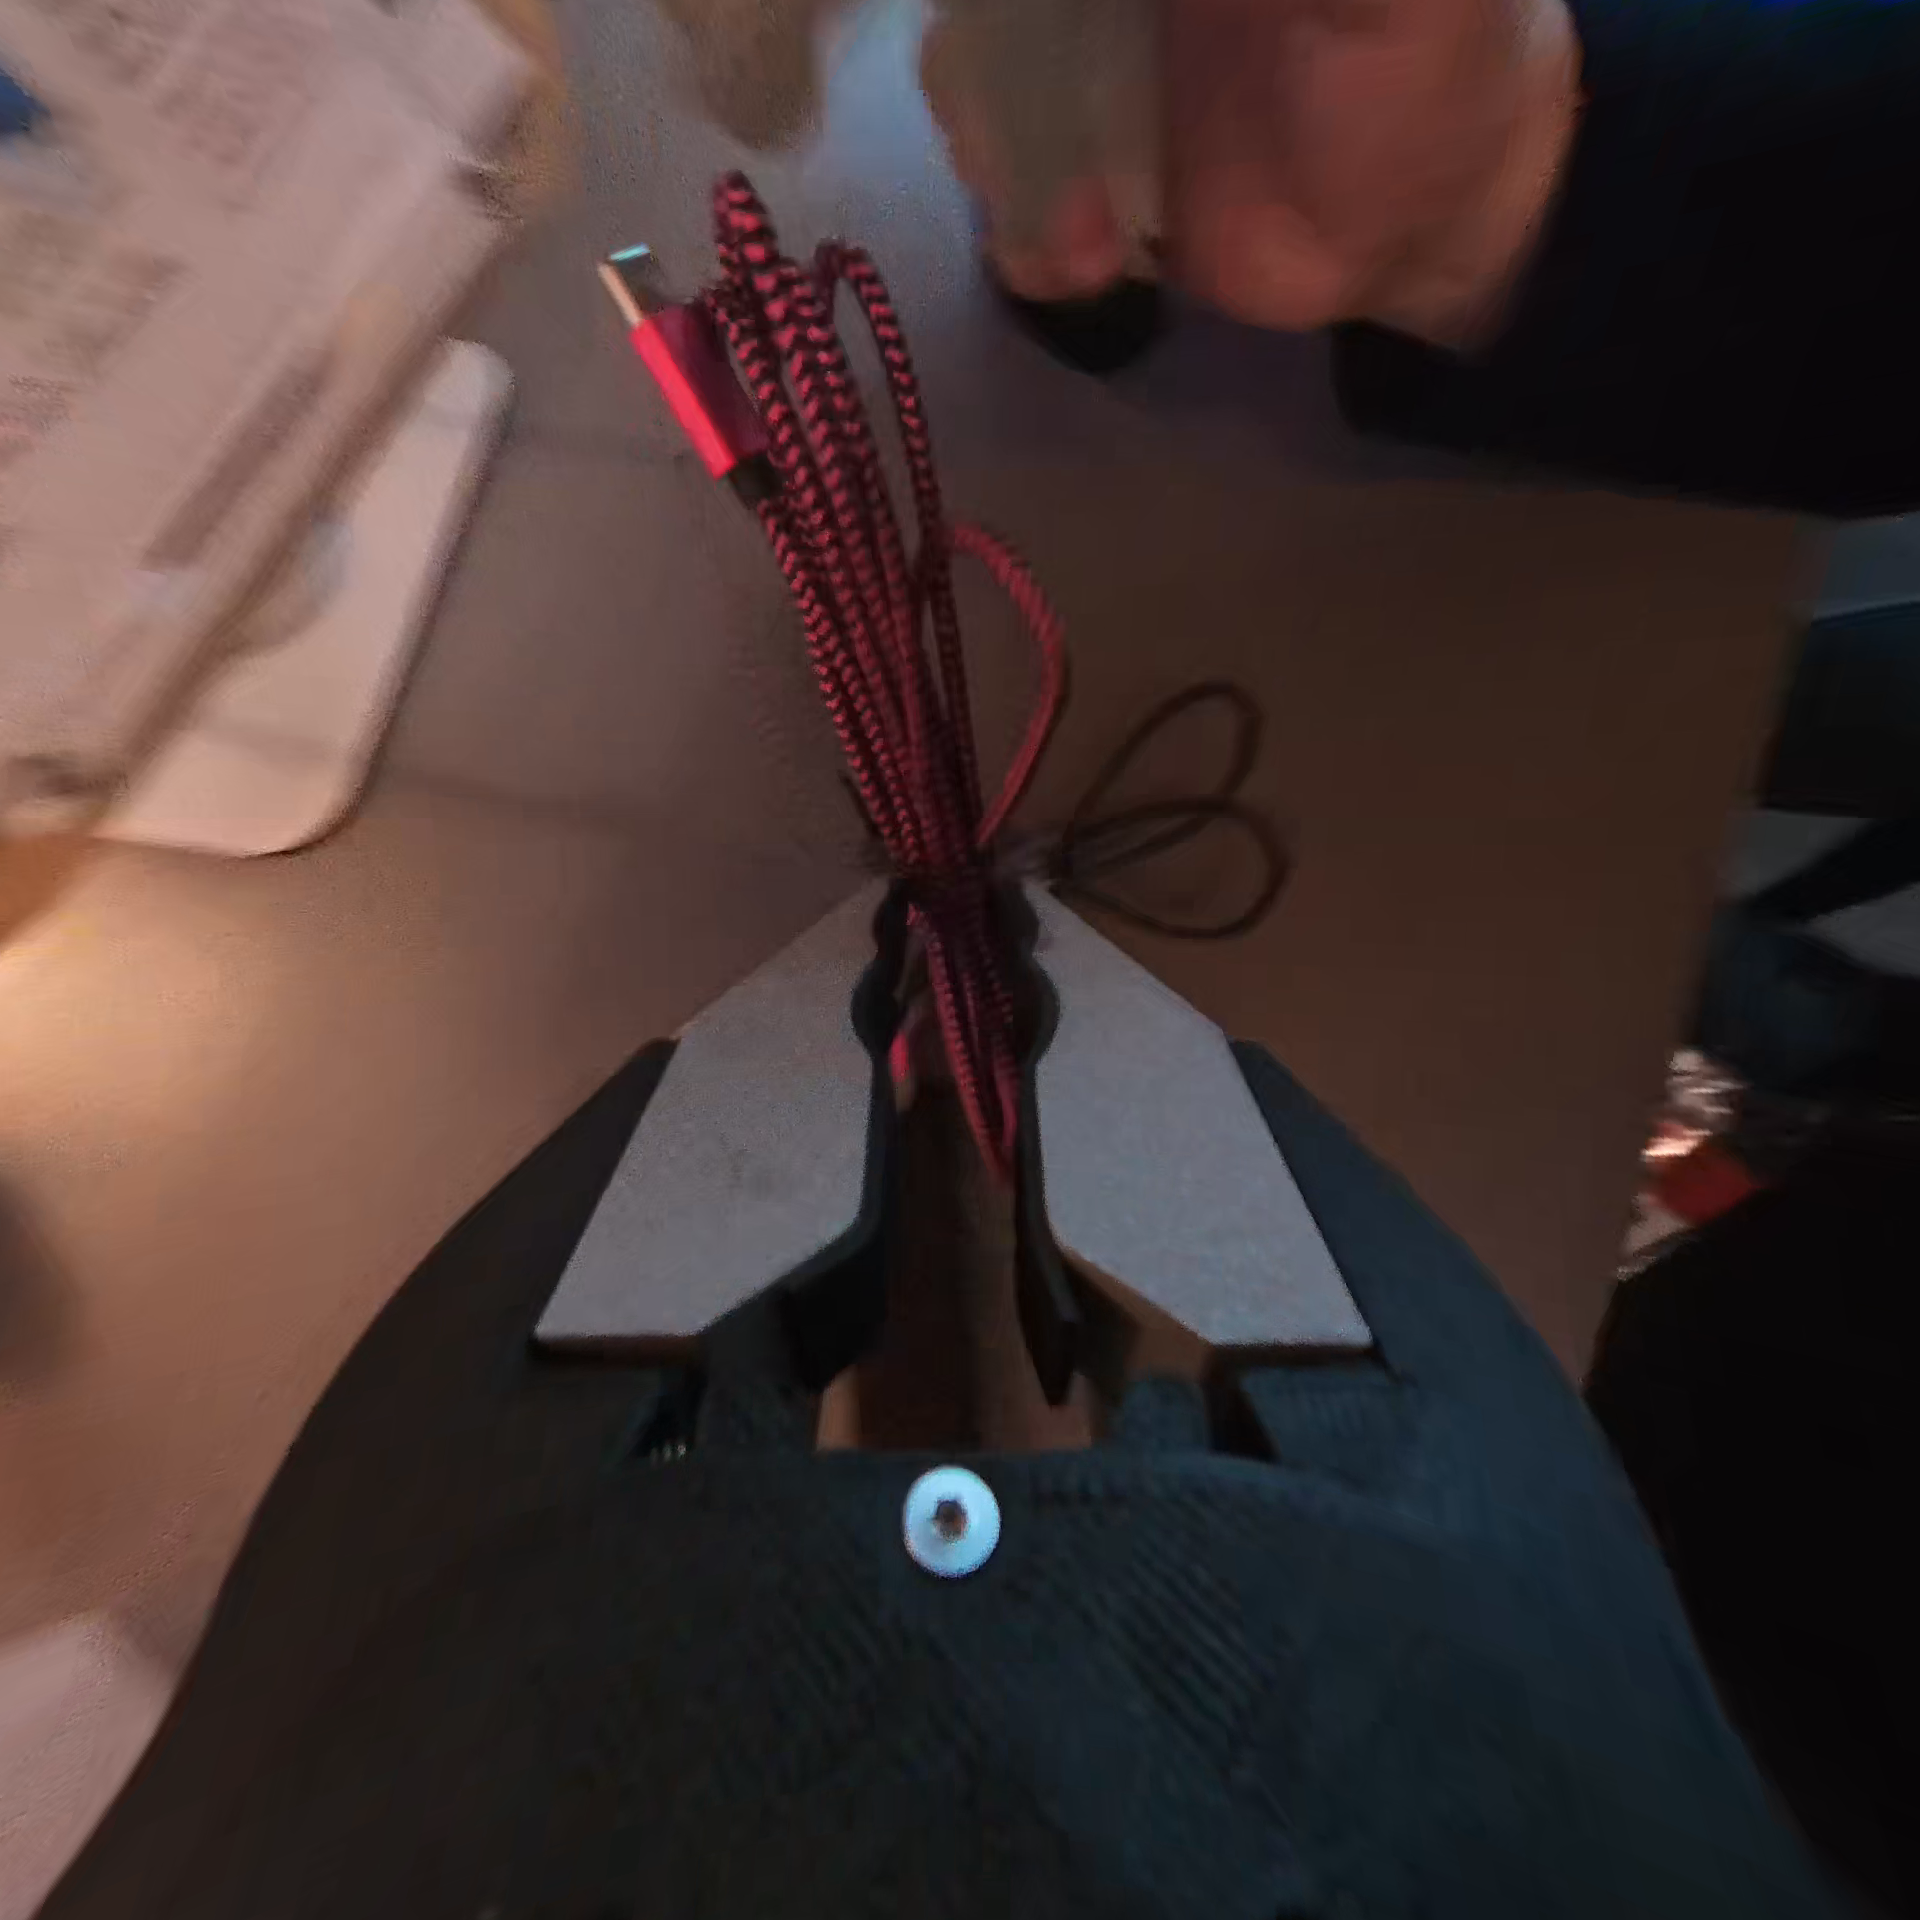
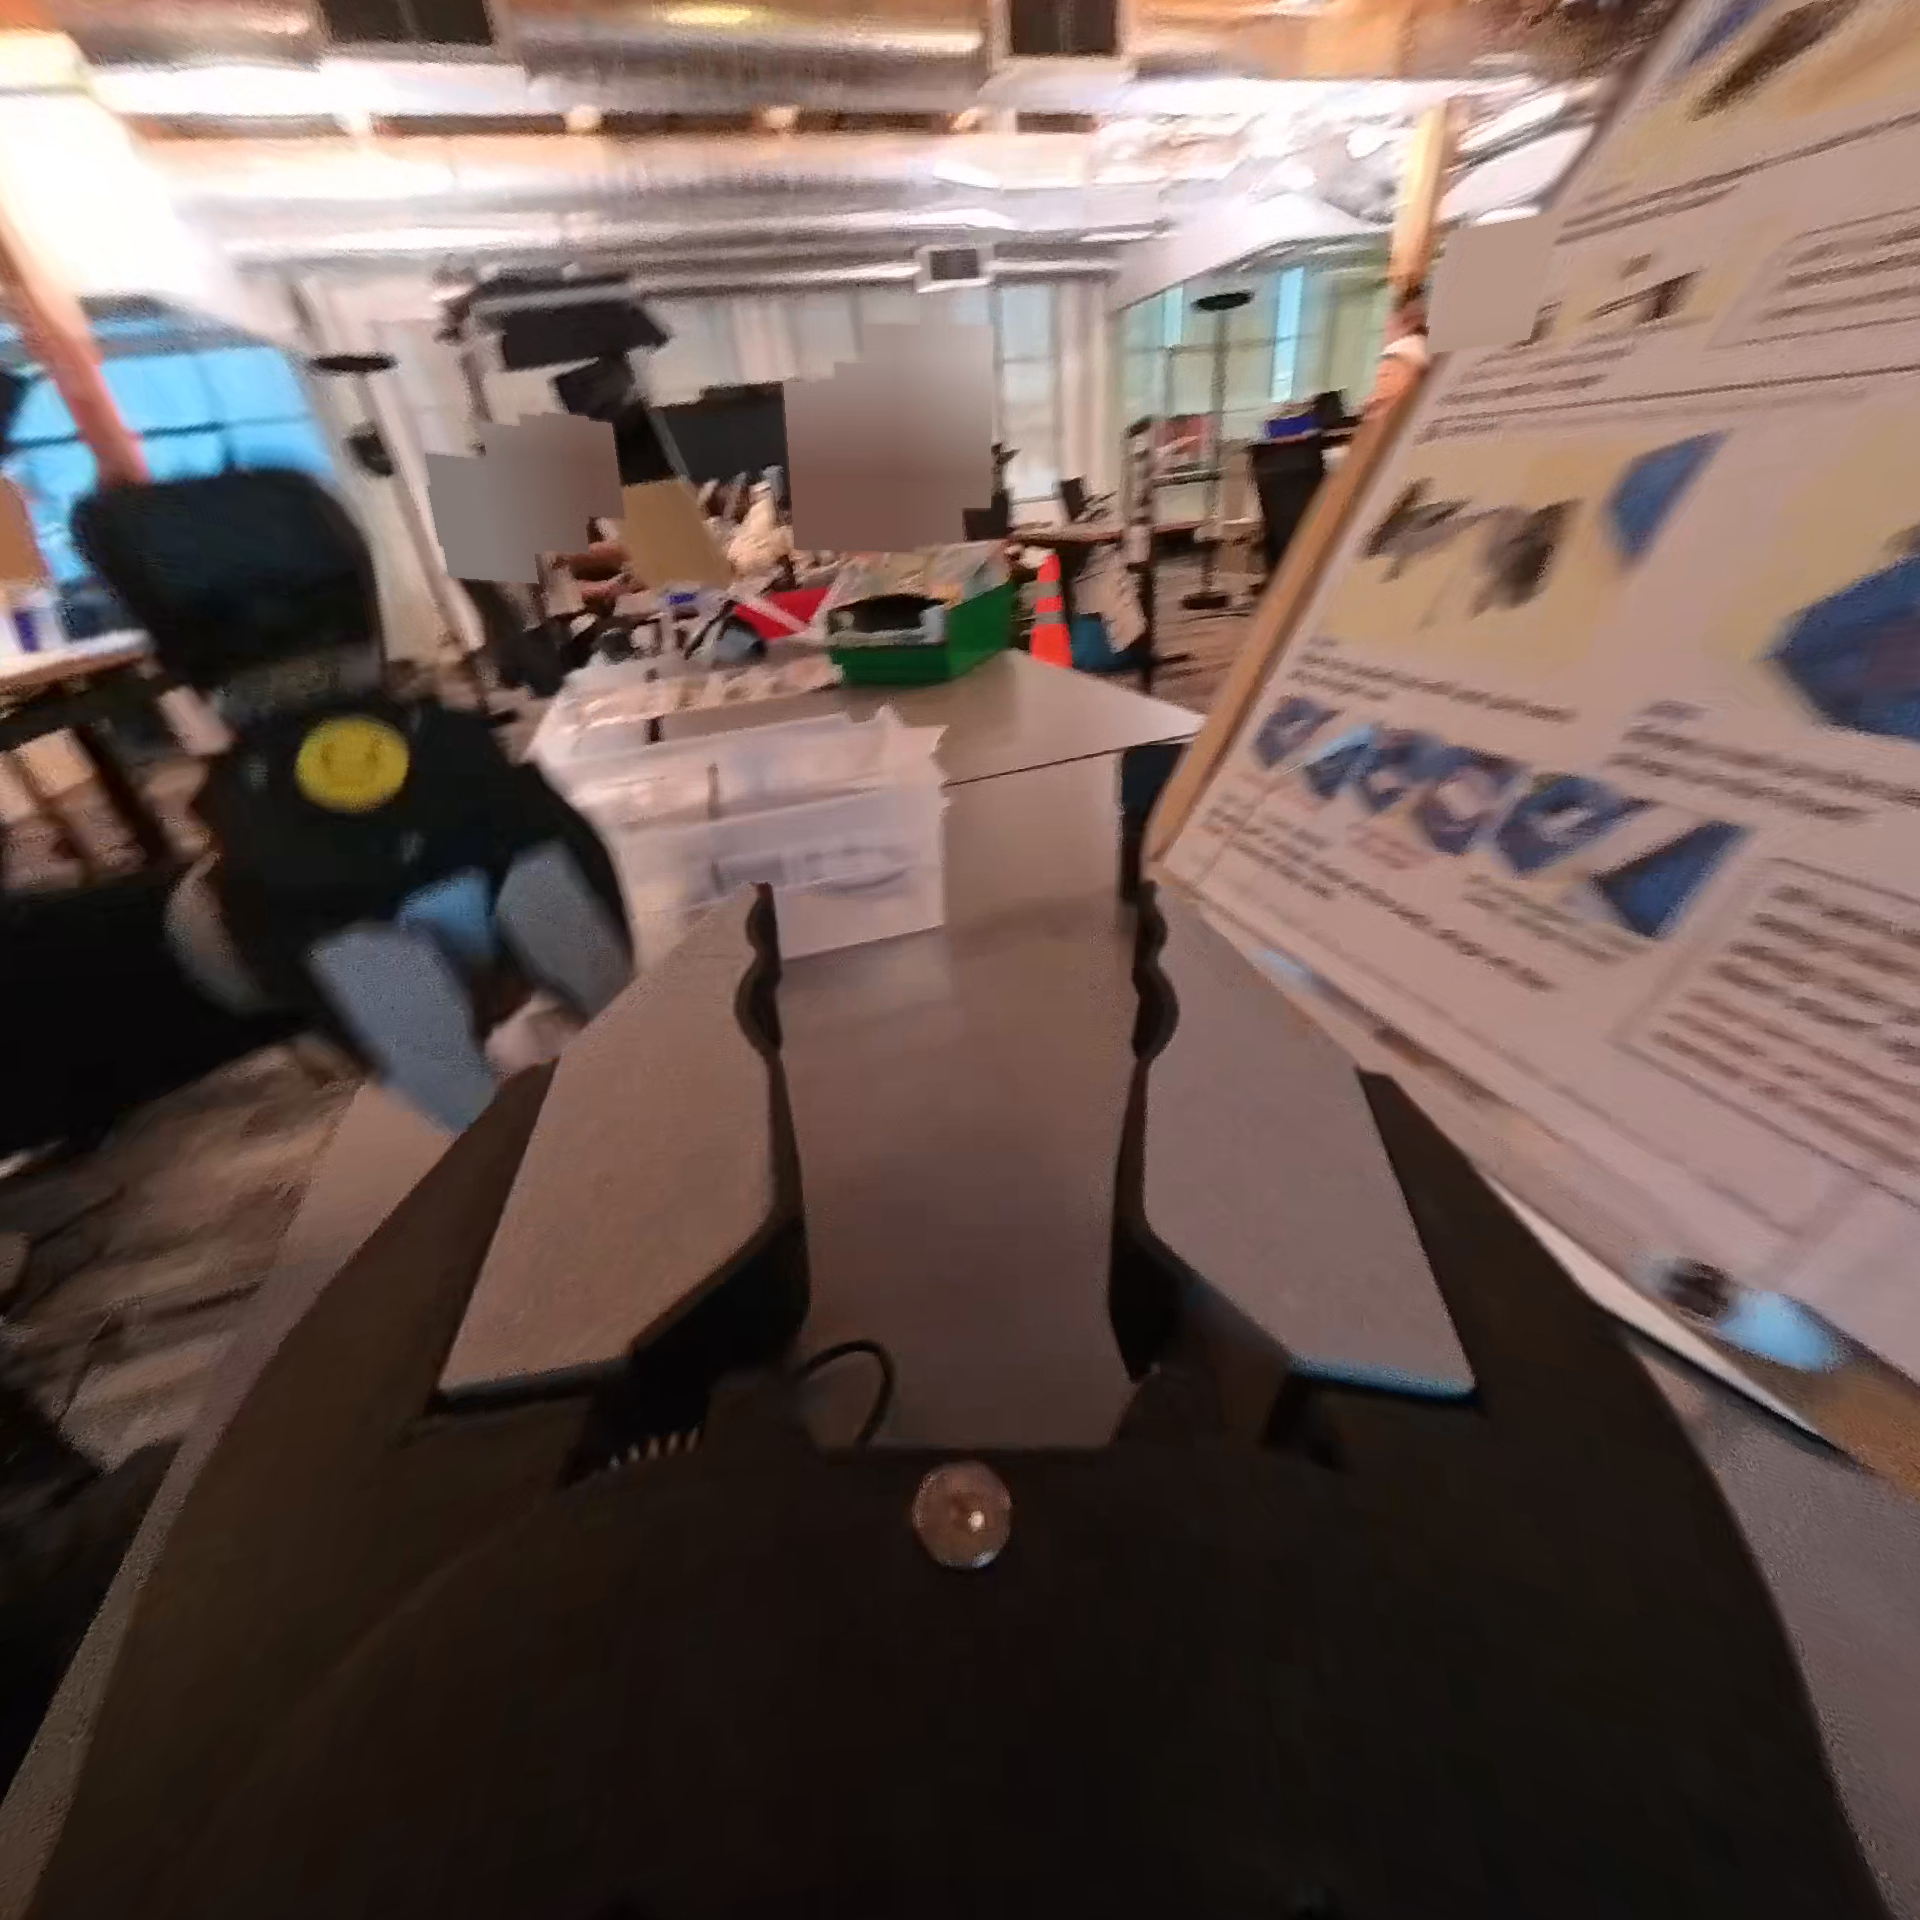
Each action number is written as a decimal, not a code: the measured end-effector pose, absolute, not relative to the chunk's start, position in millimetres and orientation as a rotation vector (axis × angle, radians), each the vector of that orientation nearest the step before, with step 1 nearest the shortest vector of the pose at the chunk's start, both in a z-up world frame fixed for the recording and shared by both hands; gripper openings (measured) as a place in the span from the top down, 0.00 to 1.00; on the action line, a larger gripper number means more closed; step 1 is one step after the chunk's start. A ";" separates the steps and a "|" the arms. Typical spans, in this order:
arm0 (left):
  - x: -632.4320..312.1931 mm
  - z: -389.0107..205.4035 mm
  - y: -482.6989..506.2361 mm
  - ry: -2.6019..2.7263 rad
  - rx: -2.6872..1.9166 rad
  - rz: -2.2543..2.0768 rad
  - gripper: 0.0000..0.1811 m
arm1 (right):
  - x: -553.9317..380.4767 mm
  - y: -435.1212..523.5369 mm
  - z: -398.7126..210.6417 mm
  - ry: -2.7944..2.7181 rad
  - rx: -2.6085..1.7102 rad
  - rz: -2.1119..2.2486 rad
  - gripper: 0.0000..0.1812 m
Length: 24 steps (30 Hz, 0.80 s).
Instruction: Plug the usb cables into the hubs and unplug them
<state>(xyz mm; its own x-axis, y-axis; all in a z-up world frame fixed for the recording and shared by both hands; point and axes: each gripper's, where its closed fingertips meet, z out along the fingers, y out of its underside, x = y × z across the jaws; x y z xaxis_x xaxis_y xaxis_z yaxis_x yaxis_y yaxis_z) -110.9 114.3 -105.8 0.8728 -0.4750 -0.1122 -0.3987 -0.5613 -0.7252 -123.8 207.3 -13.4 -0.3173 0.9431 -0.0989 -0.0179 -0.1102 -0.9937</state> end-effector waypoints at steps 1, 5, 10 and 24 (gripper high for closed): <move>-93.4 -118.2 120.5 0.637 -2.258 -0.200 0.91 | -120.6 220.9 -8.9 -1.309 -1.125 1.522 0.65; -64.5 -150.1 136.0 0.679 -2.325 -0.250 0.85 | -109.6 241.4 -1.7 -1.228 -1.190 1.560 0.63; -88.1 -157.1 107.8 0.645 -2.474 -0.228 0.69 | -116.7 213.8 -14.4 -1.402 -1.176 1.559 0.62; -181.5 -198.4 49.1 0.469 -2.667 0.038 0.83 | -137.5 120.4 -120.4 -2.039 -1.208 1.346 0.56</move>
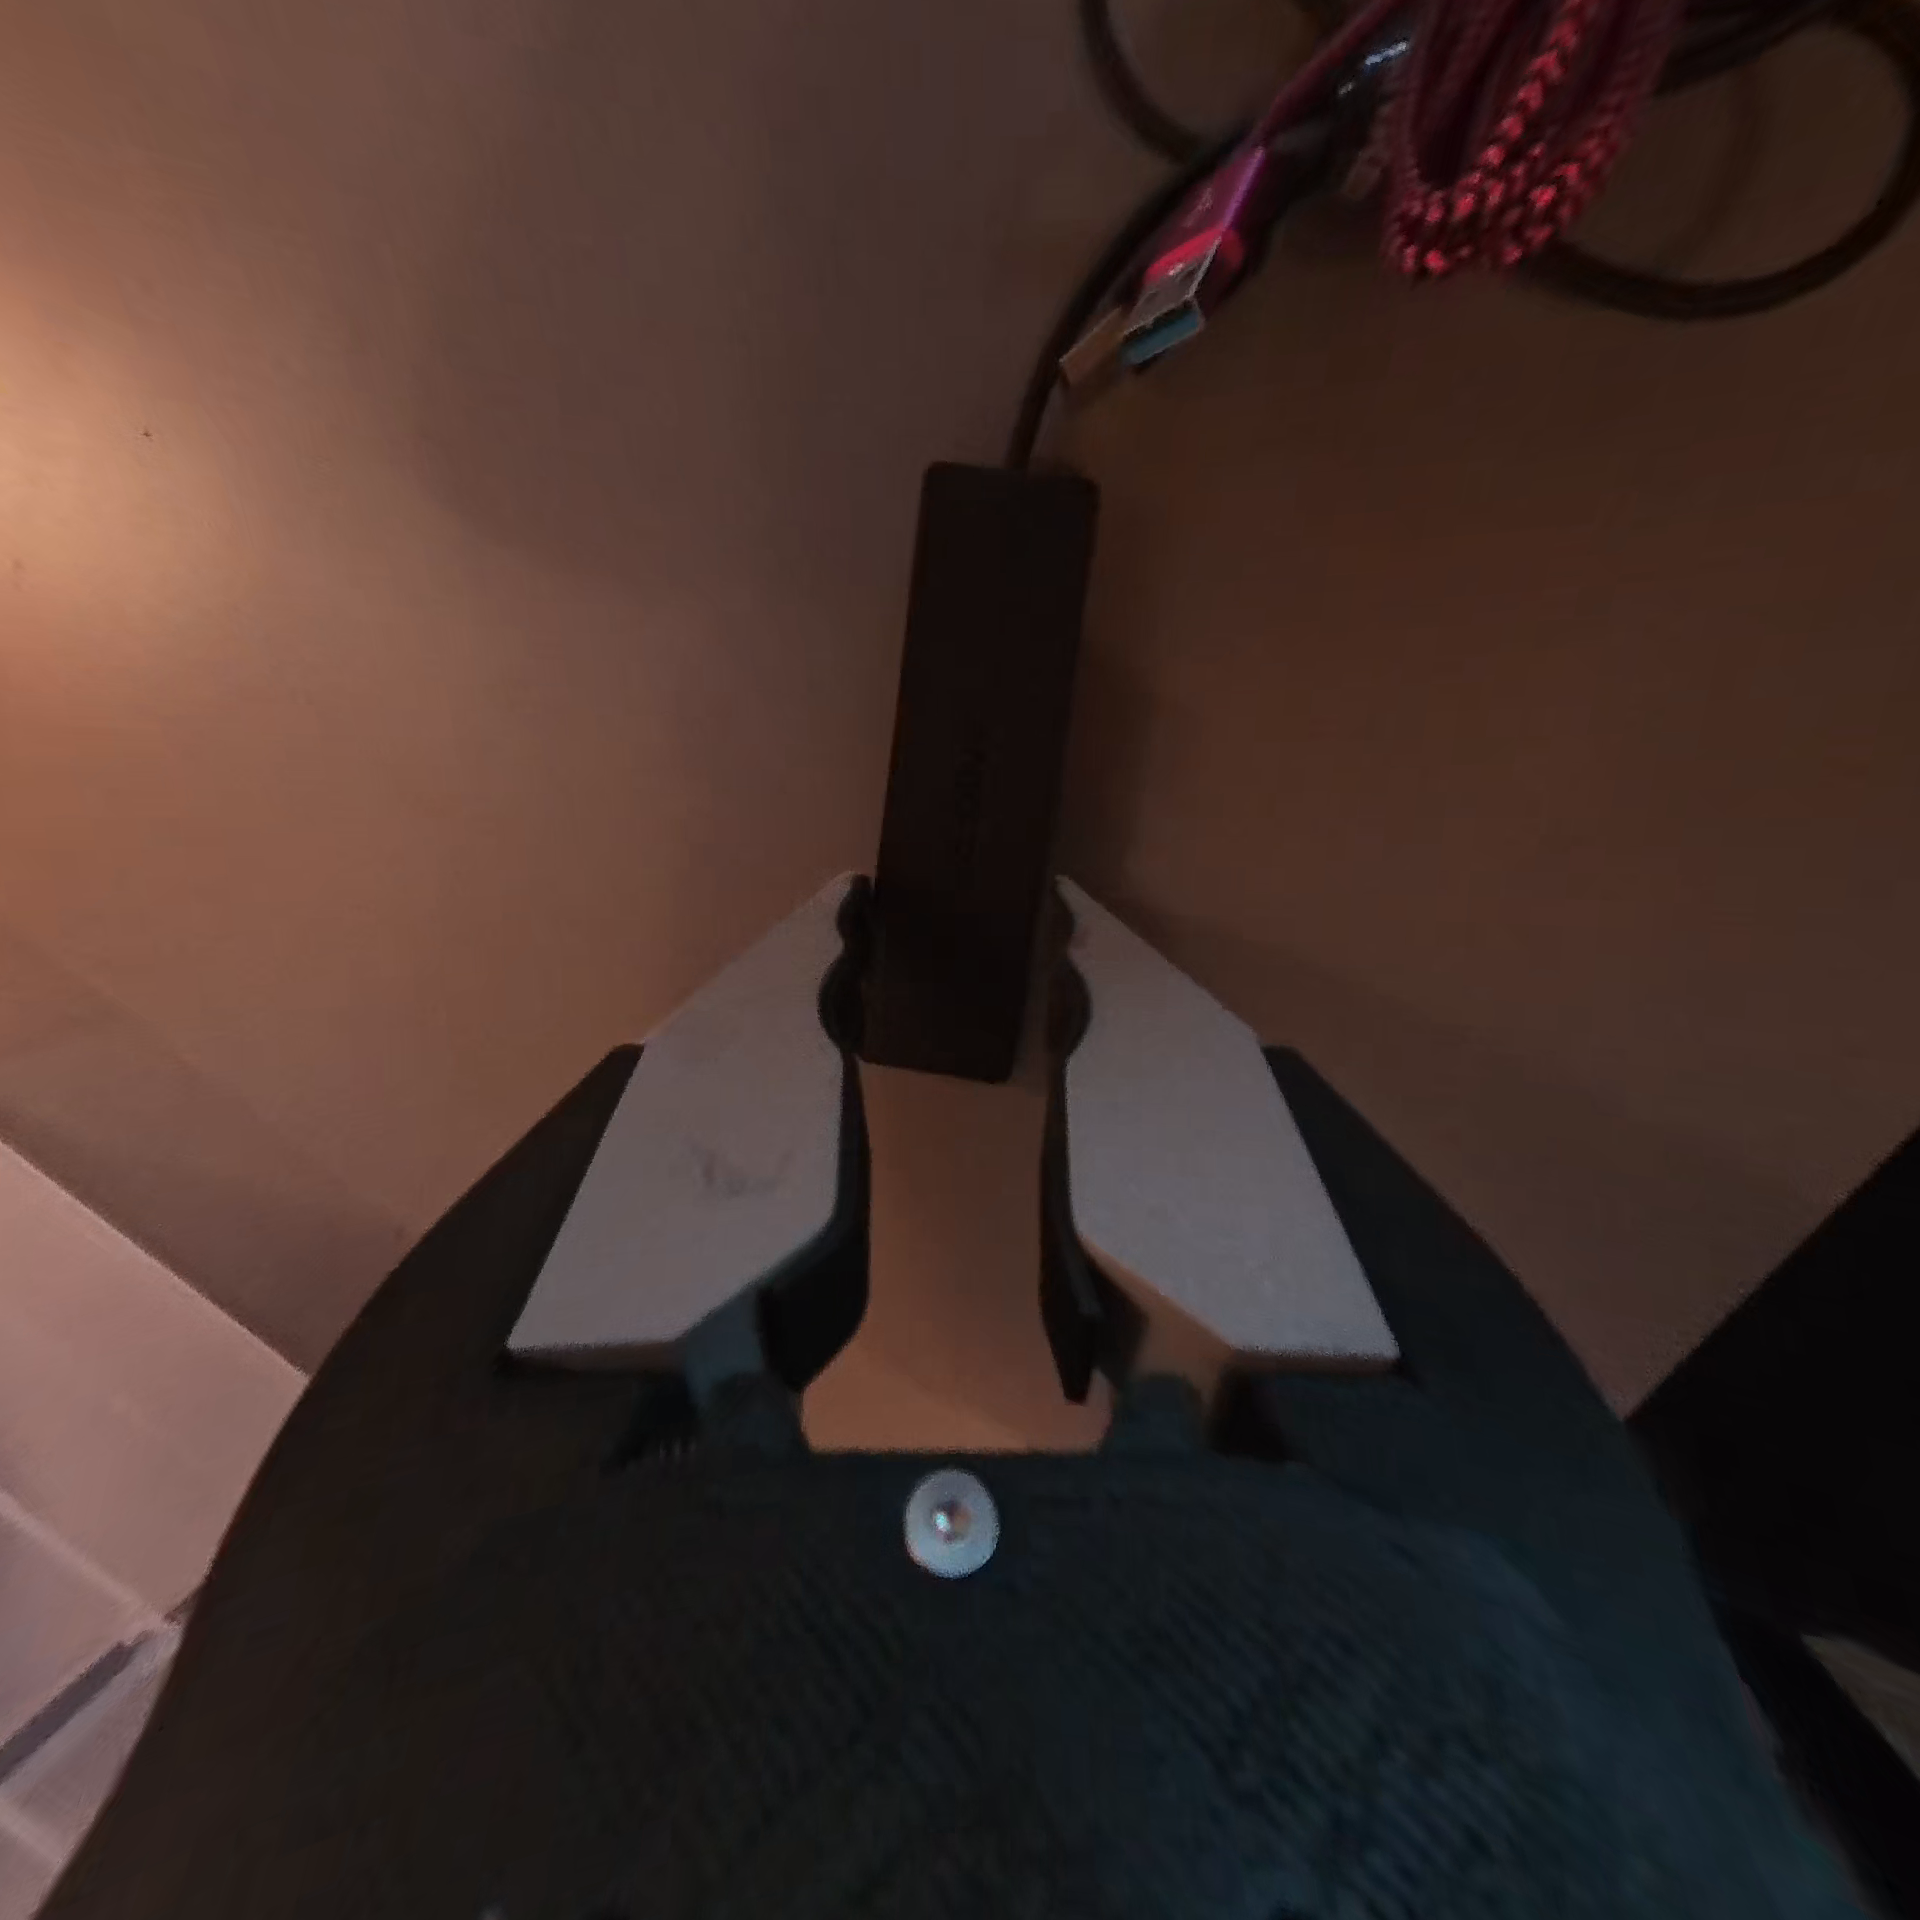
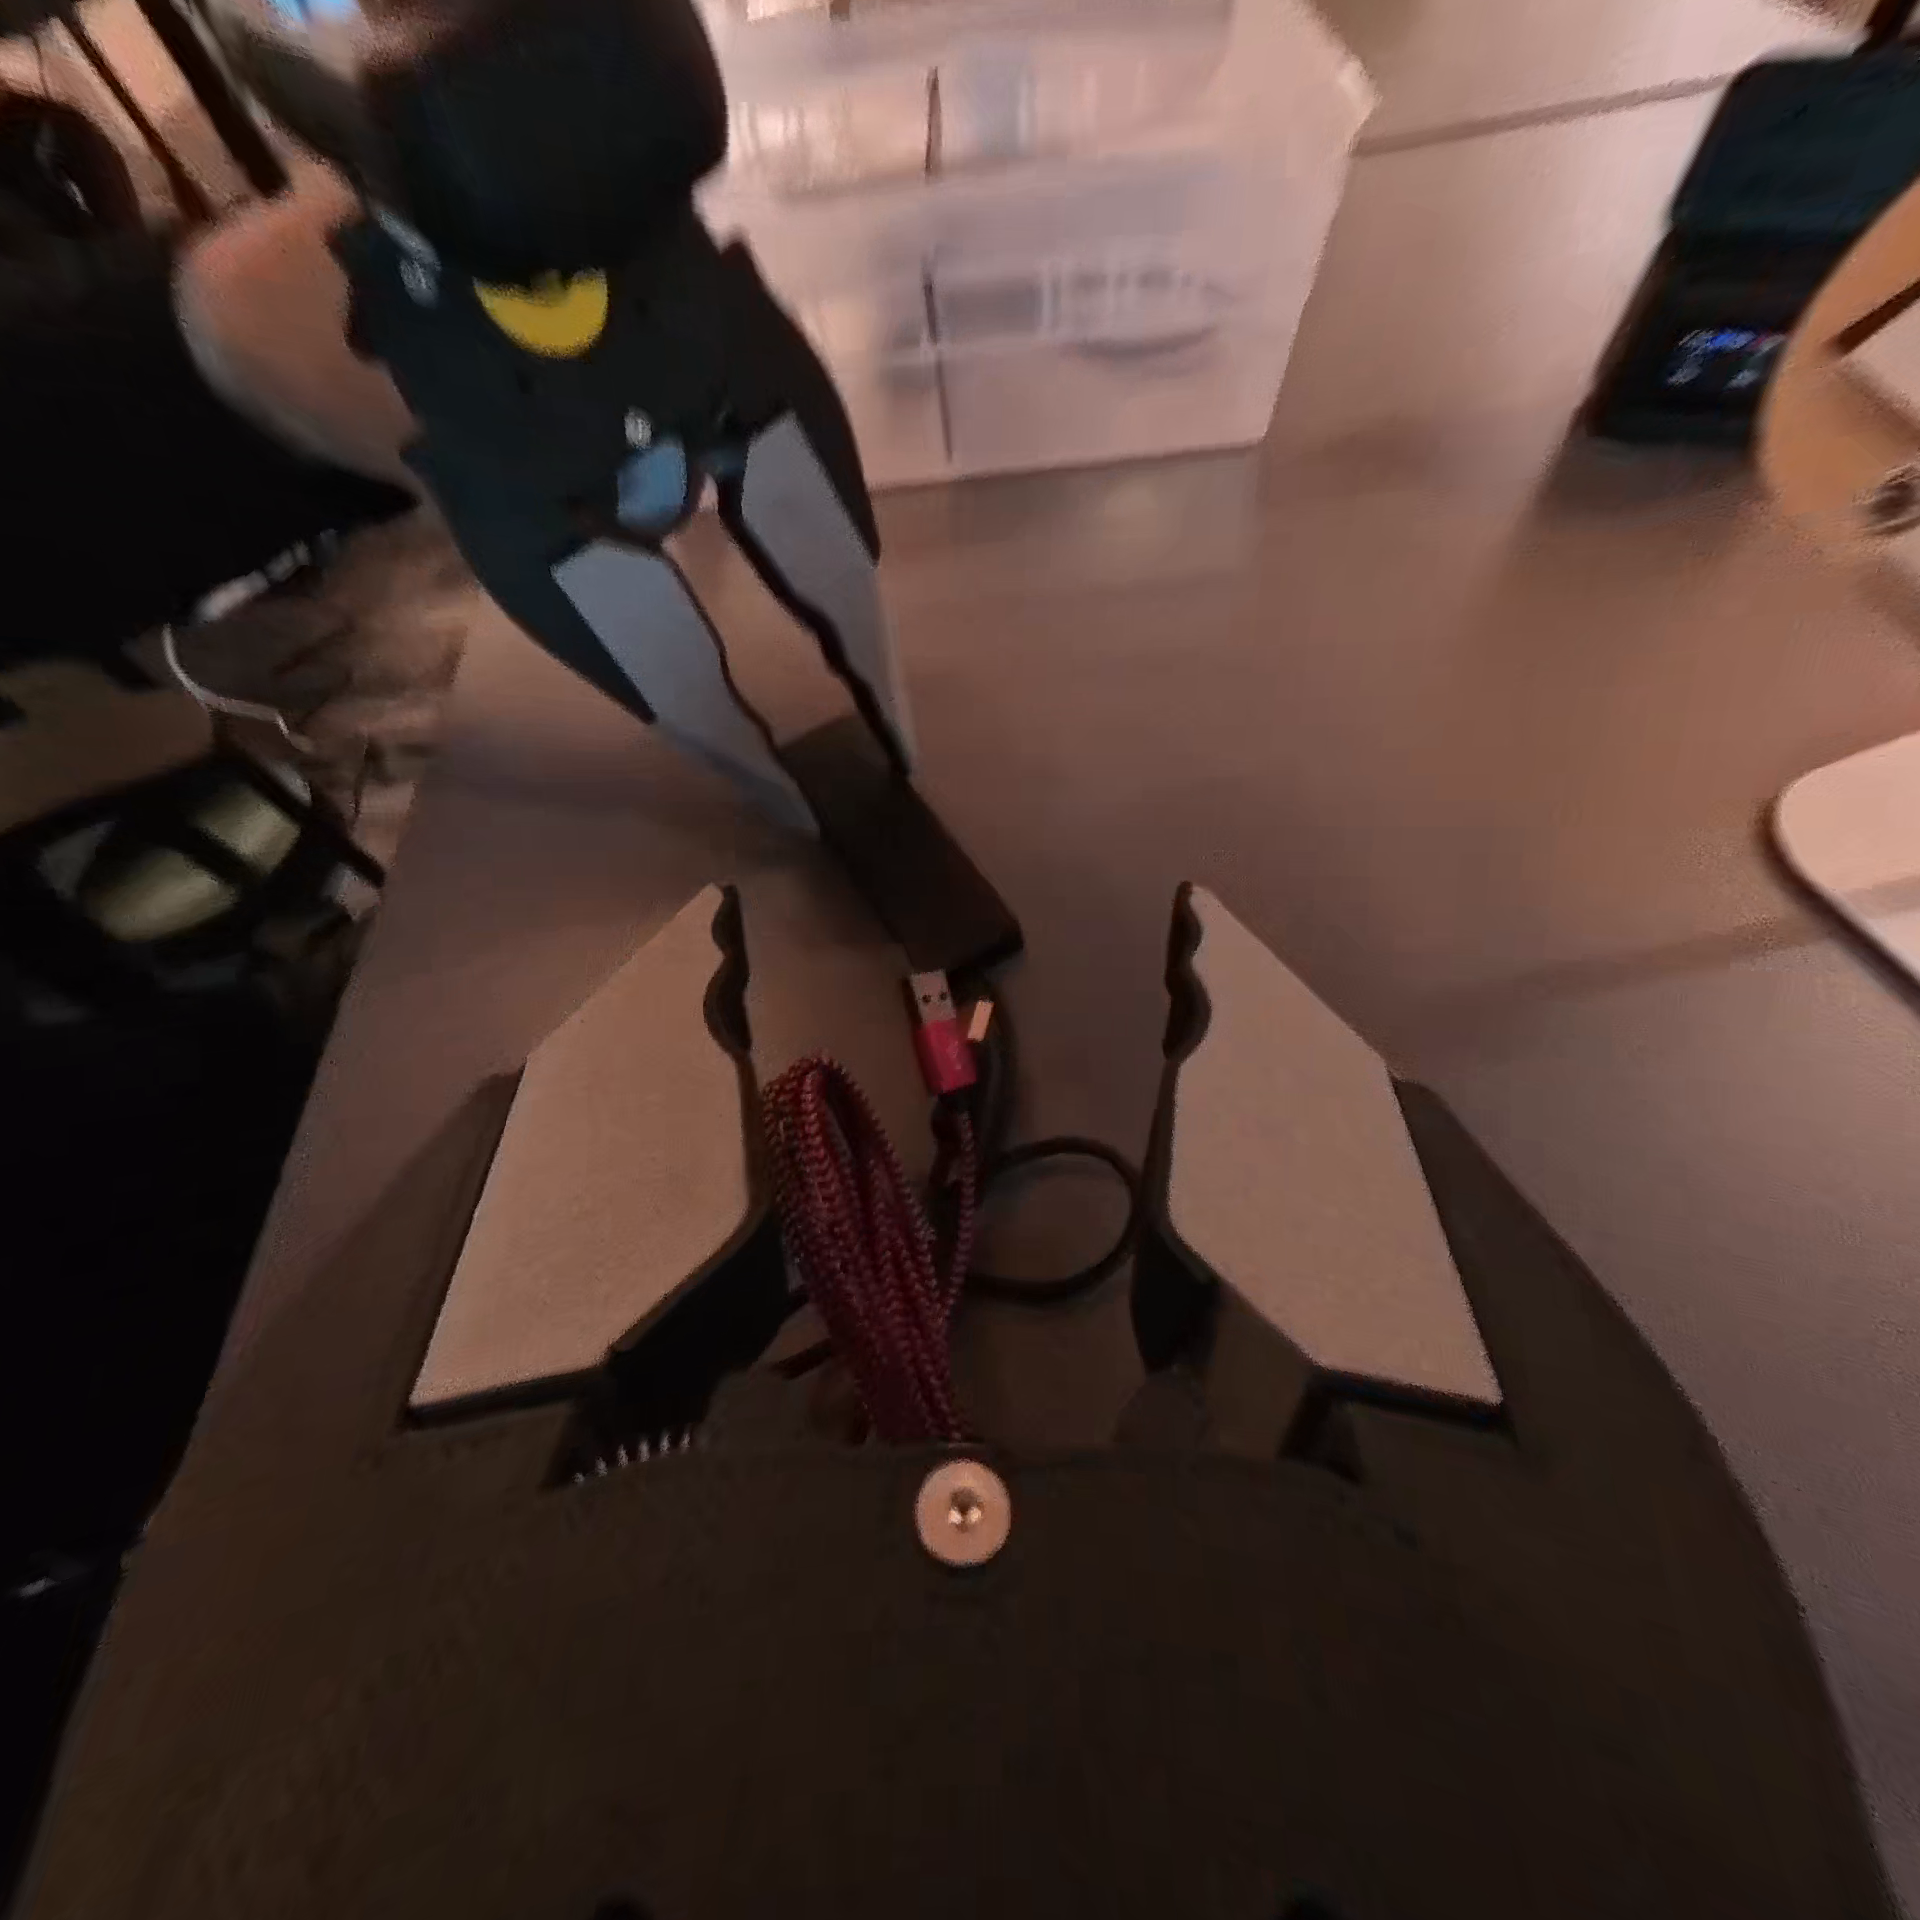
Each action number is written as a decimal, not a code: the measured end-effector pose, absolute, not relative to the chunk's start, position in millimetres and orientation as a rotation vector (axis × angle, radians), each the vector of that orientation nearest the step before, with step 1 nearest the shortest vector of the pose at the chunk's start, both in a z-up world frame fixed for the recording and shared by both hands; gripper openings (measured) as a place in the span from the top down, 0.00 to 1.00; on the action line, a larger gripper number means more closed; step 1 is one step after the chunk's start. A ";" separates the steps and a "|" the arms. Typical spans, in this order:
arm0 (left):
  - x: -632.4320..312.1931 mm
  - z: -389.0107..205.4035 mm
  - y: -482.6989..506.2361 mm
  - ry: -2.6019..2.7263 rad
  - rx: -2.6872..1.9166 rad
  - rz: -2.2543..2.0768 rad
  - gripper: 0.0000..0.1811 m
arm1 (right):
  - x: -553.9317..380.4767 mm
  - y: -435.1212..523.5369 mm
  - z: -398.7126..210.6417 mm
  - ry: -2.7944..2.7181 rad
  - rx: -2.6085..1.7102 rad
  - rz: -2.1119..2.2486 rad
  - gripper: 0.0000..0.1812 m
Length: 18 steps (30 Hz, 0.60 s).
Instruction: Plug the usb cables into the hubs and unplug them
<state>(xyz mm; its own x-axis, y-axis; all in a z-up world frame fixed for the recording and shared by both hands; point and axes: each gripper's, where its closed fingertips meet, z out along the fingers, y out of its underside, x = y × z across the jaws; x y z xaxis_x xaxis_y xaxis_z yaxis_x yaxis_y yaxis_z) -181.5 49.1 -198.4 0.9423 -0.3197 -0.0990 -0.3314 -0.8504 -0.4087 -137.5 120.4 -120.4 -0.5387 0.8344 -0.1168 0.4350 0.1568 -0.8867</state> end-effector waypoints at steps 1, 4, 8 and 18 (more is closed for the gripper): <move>-181.7 -198.3 48.2 0.496 -2.674 0.051 0.83 | -137.6 115.7 -130.8 -2.087 -1.203 1.302 0.56; -190.4 -192.8 54.3 0.649 -2.632 0.314 0.84 | -139.4 110.0 -160.4 -2.193 -1.196 1.121 0.56; -188.1 -159.9 74.2 0.988 -2.274 0.843 0.84 | -139.2 103.0 -176.8 -2.266 -1.166 1.018 0.57; -148.5 -116.4 78.7 1.185 -1.840 1.172 0.84 | -147.0 116.6 -163.6 -2.169 -1.227 1.175 0.66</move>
<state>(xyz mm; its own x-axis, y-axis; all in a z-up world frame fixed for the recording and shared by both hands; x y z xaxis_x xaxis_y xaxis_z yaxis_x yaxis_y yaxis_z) -148.5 78.7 -116.4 0.1931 -0.3447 -0.9186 -0.9226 -0.3825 -0.0504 -147.0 116.6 -163.6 -0.5440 0.8362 -0.0694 0.5146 0.2671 -0.8148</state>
